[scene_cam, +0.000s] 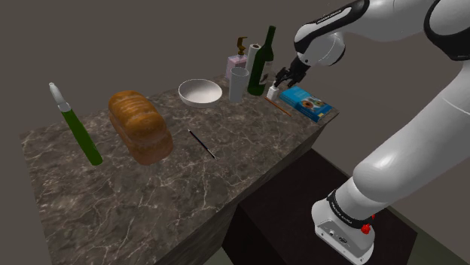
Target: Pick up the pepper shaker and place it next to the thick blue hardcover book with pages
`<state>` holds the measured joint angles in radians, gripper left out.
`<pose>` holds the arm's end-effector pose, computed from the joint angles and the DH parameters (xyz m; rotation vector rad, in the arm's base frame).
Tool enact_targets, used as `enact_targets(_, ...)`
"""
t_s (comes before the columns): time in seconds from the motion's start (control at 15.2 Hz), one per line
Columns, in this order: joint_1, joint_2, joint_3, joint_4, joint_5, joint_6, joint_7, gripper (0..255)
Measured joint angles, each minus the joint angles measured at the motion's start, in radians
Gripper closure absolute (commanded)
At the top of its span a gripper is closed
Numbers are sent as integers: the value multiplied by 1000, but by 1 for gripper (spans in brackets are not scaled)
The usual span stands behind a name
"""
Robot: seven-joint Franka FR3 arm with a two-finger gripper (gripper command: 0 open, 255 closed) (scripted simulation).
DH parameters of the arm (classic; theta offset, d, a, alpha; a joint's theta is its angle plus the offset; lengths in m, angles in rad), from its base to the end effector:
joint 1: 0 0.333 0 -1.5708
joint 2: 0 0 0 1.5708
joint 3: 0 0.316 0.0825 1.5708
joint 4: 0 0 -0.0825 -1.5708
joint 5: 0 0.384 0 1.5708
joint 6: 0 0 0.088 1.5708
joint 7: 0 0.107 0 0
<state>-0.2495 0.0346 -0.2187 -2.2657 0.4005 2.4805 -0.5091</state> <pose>0.4815 -0.2448 0.3623 -2.9380 0.3748 -0.4222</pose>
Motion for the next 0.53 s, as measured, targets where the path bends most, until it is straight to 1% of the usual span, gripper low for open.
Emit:
enact_targets(0.2, -3, -38, -5, 1, -29, -36, 22, 0)
enact_targets(0.53, -5, -45, -6, 2, -35, -45, 25, 0)
